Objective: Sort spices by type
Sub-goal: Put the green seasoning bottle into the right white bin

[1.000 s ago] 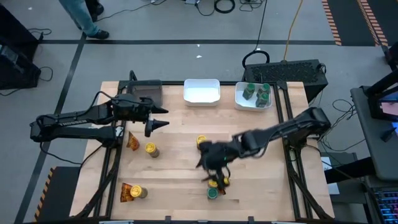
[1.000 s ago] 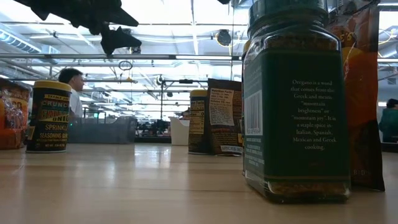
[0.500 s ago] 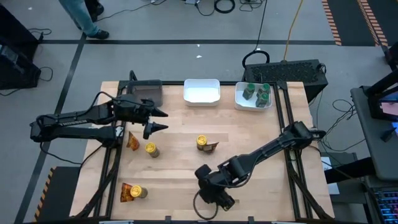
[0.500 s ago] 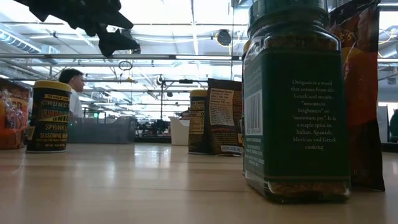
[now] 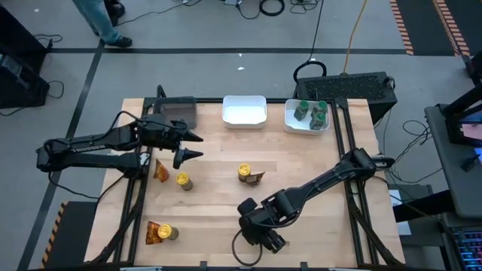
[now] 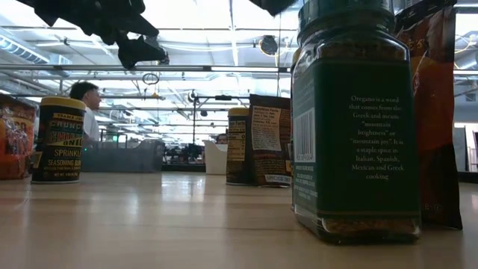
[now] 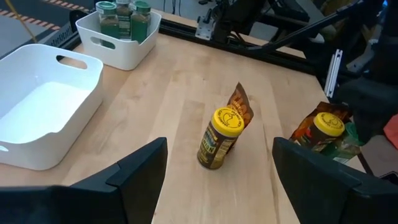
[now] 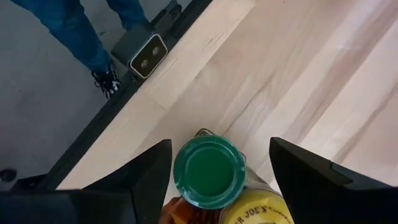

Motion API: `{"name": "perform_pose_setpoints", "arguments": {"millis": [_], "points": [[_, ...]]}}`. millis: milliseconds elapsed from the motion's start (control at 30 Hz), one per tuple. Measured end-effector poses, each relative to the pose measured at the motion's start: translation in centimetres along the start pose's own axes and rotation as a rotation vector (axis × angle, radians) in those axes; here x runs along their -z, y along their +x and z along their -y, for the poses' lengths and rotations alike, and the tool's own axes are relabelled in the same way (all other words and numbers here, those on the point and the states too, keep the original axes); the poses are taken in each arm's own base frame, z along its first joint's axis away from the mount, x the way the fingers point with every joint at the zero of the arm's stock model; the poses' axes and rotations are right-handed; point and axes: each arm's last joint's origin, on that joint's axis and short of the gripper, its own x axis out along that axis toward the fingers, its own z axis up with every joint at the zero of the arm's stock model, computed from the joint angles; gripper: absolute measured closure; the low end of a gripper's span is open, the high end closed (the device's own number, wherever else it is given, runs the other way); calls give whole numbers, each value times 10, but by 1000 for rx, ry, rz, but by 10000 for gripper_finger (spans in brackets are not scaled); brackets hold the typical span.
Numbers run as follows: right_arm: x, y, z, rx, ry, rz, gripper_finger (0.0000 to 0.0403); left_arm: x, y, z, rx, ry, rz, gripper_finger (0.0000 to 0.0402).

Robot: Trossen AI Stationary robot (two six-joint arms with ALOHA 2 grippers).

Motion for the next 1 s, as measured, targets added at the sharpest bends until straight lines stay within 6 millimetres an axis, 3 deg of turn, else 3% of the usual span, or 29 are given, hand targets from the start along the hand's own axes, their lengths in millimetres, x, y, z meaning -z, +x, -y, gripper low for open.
{"name": "perform_pose_setpoints", "arguments": {"millis": [1000], "points": [[7, 23, -1, -9, -22, -88, 151, 3, 0, 0, -4, 63, -33, 107]]}}
